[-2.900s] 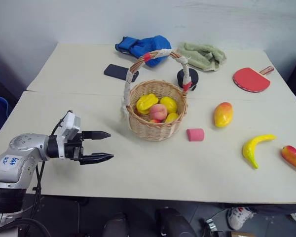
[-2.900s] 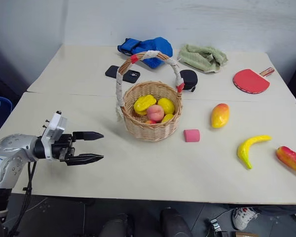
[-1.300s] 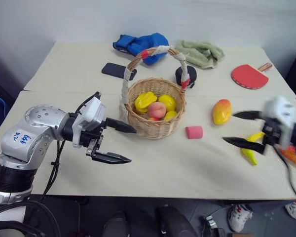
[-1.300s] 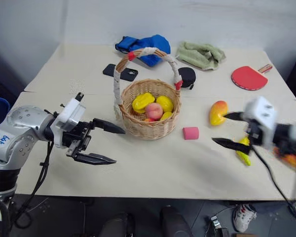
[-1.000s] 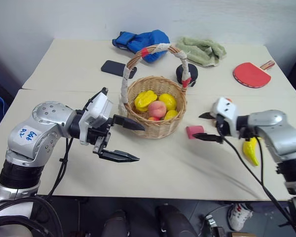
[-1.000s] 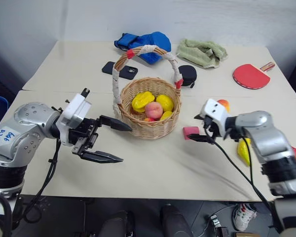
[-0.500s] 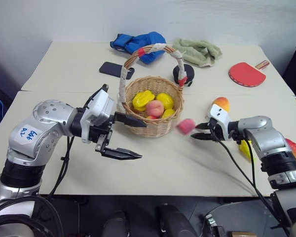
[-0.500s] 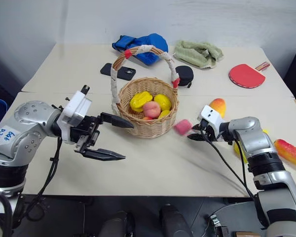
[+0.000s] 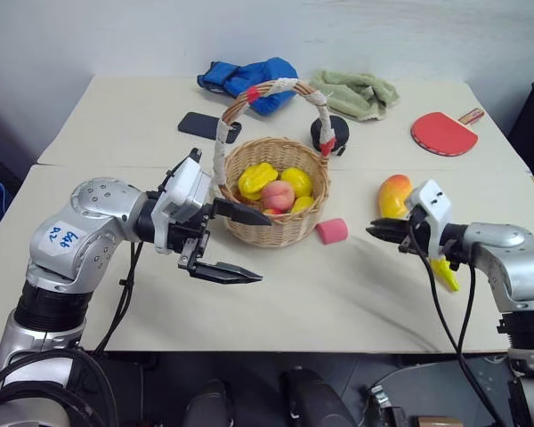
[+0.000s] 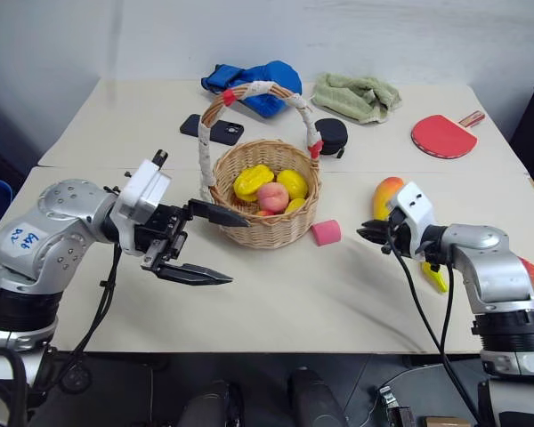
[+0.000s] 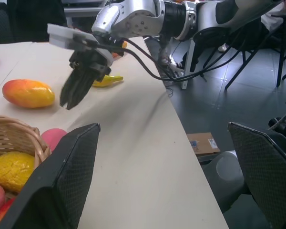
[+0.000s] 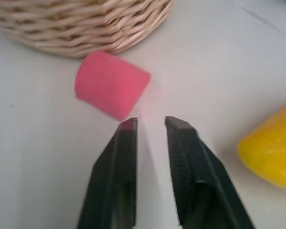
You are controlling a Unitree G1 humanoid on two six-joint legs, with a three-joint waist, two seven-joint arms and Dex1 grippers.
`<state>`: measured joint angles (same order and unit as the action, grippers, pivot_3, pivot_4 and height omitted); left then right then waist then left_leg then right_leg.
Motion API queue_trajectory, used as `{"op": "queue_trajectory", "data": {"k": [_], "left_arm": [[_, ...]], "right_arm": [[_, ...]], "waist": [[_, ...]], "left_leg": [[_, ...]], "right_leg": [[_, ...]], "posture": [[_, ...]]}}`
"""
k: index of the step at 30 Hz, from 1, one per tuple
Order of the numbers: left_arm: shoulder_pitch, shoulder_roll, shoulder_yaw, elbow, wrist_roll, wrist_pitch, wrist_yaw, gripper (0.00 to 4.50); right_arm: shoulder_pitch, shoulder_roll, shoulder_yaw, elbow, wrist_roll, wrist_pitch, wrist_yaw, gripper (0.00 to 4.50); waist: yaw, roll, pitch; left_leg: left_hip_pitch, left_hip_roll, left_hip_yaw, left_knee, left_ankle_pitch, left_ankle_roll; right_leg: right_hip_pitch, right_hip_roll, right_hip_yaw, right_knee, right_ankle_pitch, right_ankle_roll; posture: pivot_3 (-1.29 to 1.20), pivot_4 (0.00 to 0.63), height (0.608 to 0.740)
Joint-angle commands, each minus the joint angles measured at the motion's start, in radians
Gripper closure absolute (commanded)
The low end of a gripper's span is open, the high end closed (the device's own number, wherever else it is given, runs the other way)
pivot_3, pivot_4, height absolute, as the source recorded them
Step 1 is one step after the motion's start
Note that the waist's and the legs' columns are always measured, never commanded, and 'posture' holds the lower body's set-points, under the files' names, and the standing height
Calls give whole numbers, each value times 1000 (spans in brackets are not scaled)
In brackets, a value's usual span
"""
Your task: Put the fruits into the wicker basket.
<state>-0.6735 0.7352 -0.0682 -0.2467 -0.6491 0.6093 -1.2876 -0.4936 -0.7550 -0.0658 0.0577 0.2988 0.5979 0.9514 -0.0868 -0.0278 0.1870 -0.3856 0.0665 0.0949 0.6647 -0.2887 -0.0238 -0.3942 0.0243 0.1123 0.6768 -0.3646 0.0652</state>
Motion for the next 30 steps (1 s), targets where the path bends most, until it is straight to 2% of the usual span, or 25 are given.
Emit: {"op": "queue_trajectory", "data": {"k": [1,6,12,19,22,26,29,30], "left_arm": [[-39,-8,-5,11,11,-23,-10,0],[-44,-6,-4,11,13,-22,-12,0],[-34,5,4,6,14,-22,-9,0],[-32,2,1,3,20,-28,-2,0],[-36,4,0,9,27,-33,-4,0],[-36,11,6,11,30,-35,-8,0],[-31,13,8,7,29,-34,-7,0],[-27,13,8,4,29,-35,-5,0]], "right_arm": [[-47,32,27,-28,-3,5,-30,2273],[-86,98,98,1,-45,32,-92,662],[-80,136,162,13,-108,15,-147,662],[-123,217,183,155,-133,9,-188,662],[-143,247,156,202,-114,27,-196,1221],[-149,256,137,223,-104,24,-199,2597],[-152,262,106,212,-77,36,-196,3281],[-150,261,94,201,-66,35,-195,3776]], "waist": [[0,0,0],[3,0,0],[3,0,0],[-8,-1,0],[-8,-1,0],[-1,-1,-1],[1,-1,-1],[1,-1,-1]], "left_leg": [[0,0,0,0,0,0],[-1,0,0,0,0,0],[-1,0,0,0,0,0],[0,0,0,0,0,0],[1,0,0,0,1,0],[0,0,0,0,1,0],[0,0,0,0,1,0],[0,0,0,0,1,0]], "right_leg": [[0,0,0,0,0,0],[-1,0,0,0,0,0],[-1,0,1,0,0,0],[-1,0,1,1,0,0],[0,0,0,2,0,0],[0,-1,0,2,0,0],[0,0,0,2,0,0],[0,0,0,2,0,0]], "posture": [[0,150,740],[0,150,740],[0,150,740],[0,150,740],[0,150,740],[0,150,740],[0,150,740],[0,150,740]]}}
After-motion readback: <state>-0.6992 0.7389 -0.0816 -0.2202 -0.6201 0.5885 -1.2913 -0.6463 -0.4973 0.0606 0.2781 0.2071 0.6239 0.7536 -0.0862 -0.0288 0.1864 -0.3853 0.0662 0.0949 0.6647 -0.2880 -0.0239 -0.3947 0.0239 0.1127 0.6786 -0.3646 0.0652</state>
